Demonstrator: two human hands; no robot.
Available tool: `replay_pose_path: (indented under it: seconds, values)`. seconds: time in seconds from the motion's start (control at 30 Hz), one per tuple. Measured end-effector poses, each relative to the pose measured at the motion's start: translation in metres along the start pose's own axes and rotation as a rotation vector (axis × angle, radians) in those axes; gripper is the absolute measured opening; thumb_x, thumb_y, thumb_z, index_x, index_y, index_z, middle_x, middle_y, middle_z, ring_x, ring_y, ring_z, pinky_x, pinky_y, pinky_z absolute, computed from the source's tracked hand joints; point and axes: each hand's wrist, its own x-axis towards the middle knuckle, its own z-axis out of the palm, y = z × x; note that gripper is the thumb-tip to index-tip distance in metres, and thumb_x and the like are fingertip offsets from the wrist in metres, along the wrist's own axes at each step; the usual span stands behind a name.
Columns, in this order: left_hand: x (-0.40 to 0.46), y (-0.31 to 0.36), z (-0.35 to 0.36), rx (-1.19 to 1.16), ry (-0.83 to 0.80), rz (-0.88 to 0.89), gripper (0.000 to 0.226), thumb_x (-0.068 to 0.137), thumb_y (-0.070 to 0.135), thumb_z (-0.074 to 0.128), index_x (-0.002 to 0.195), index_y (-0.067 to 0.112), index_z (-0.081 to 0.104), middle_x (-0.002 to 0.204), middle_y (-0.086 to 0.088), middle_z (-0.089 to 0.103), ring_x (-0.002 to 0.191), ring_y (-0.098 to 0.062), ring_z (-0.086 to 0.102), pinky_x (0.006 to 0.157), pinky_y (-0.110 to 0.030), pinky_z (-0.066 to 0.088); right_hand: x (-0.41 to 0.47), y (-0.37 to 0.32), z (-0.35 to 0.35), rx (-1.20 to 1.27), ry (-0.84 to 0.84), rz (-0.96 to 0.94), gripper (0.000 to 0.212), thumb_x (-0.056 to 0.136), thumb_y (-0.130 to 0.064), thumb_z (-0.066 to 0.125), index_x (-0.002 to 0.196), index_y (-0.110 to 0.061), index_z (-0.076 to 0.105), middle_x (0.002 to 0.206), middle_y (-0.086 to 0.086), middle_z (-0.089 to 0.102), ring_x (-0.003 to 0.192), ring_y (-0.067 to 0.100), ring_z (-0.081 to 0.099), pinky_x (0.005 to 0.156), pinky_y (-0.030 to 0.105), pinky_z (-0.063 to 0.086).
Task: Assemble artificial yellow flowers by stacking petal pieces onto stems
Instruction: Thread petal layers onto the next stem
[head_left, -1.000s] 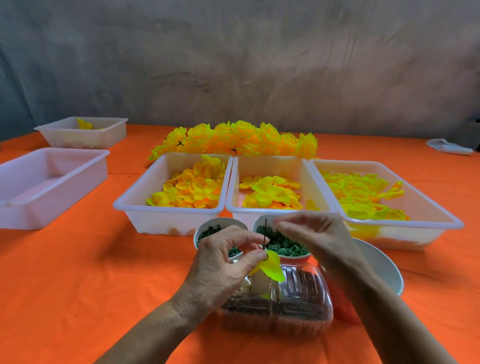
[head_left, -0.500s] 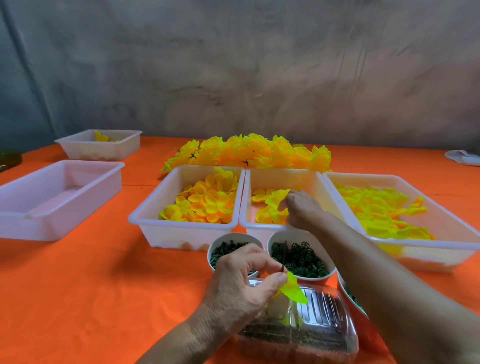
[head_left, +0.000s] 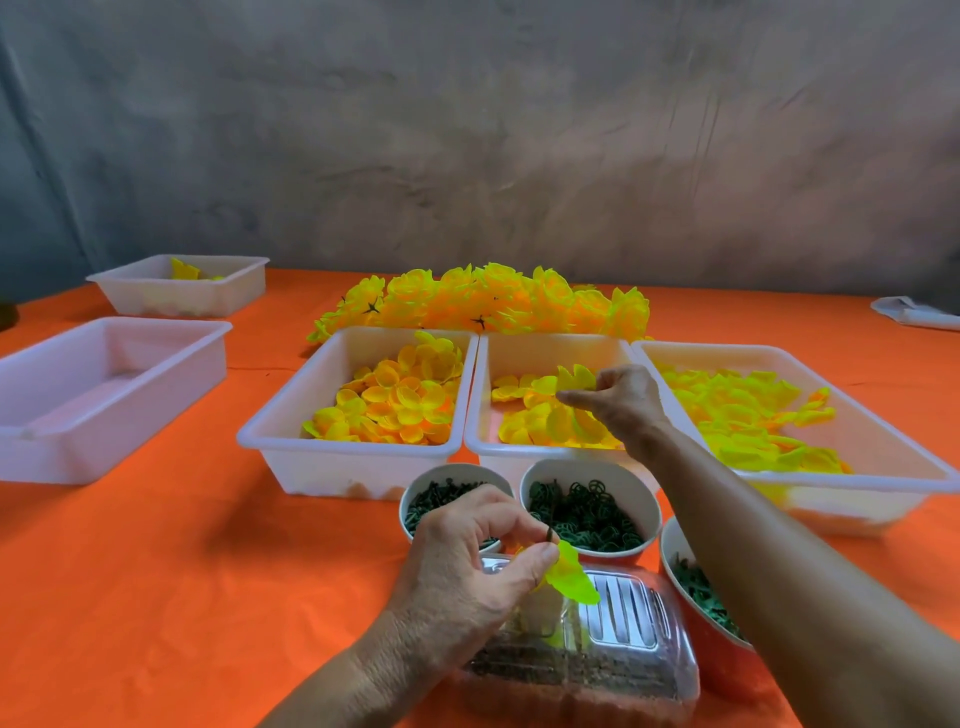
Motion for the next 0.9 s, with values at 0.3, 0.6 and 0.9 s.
replay_pose_path:
  seconds: [0.3,0.6,0.9]
  values:
    - [-0.001,0.004,0.0,0.006,0.002,0.002,0.007,0.077,0.02,0.074,0.076,0.013,0.072,0.079,0.005,0.063,0.08,-0.017,0.063,0.074,-0.049,0.054,-0.01,-0.002,-0.026,0.275,0.004,0.021,0.013,0.082,-0.01,0.071,0.086,0.0,0.063,0.06,0.008,0.054,0.033,0.003,0.046,0.036,0.016,0.029]
    - [-0.002,0.003,0.001,-0.001,0.012,-0.011,0.004,0.078,0.011,0.075,0.077,0.014,0.074,0.079,0.005,0.063,0.081,-0.019,0.063,0.075,-0.049,0.055,-0.028,-0.007,-0.048,0.581,-0.089,0.122,0.032,0.091,-0.016,0.059,0.122,-0.01,0.055,0.1,0.008,0.065,0.085,0.02,0.06,0.069,0.033,0.048]
    - [-0.004,0.007,0.0,-0.018,0.017,-0.083,0.003,0.077,0.014,0.076,0.079,0.016,0.076,0.084,0.003,0.066,0.083,-0.017,0.064,0.071,-0.05,0.055,-0.064,-0.03,-0.051,0.706,-0.182,0.1,0.016,0.083,-0.018,0.063,0.093,-0.005,0.064,0.076,0.0,0.072,0.063,0.013,0.065,0.046,0.022,0.051]
